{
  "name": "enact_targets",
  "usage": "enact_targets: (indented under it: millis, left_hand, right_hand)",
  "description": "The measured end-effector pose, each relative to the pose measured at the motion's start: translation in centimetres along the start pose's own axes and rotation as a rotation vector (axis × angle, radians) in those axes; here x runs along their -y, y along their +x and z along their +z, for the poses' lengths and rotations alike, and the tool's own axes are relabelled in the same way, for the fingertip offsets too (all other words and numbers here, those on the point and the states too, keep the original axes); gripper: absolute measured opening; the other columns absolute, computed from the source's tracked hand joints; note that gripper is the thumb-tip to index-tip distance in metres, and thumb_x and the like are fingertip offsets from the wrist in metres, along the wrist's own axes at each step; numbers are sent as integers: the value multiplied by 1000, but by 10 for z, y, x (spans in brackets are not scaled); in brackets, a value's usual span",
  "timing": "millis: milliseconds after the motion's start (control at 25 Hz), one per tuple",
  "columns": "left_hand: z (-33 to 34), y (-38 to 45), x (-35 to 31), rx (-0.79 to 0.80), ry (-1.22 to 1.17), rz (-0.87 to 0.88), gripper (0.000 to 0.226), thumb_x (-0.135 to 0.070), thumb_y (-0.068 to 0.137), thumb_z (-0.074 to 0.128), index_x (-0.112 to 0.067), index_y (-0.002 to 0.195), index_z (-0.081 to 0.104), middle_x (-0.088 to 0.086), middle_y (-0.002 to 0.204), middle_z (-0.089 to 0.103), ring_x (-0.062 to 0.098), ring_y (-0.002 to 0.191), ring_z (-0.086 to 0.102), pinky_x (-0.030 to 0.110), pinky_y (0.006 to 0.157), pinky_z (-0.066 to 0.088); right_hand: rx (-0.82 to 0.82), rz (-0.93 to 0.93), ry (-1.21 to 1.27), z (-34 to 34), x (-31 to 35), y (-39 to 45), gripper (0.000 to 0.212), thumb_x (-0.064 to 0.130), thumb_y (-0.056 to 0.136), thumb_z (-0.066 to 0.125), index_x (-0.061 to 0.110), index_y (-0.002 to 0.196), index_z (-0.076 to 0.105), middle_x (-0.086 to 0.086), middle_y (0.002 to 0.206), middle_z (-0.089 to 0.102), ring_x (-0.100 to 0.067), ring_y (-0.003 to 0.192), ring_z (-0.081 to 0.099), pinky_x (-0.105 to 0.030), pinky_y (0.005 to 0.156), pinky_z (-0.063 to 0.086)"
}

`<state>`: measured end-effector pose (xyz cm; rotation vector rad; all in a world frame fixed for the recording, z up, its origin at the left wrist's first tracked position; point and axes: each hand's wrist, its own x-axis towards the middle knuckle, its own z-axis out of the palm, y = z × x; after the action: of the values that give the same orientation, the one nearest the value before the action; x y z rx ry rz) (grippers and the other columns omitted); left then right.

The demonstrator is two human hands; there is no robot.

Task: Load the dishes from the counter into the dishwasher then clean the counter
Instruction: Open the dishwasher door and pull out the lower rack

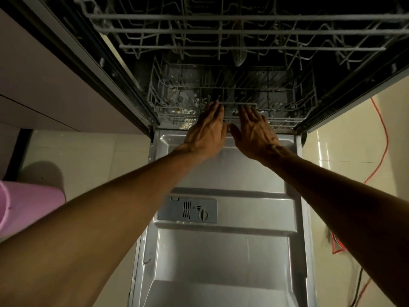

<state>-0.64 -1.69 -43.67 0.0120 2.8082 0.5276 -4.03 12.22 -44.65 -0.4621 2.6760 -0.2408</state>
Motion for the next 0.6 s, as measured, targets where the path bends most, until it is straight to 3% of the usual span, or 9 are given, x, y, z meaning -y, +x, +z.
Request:
enact_targets:
  millis: [320, 600]
  left_hand:
    - [2, 40, 16, 93, -6, -55, 58, -29, 106, 28, -5, 154, 6, 11, 164, 4, 23, 151, 5, 32, 122, 7]
    - [14, 29, 5, 16, -54, -97, 64, -22, 103, 41, -4, 154, 8, 13, 163, 6, 27, 150, 8, 32, 122, 11]
  right_hand:
    - [50, -16, -21, -3, -6, 43, 61, 41, 105, 22, 11, 156, 5, -7, 164, -1, -22, 151, -1, -40, 121, 0]
    - [-32, -32, 7, 2, -4, 36, 56, 36, 105, 25, 9, 154, 18, -11, 162, 15, -25, 150, 10, -41, 123, 10]
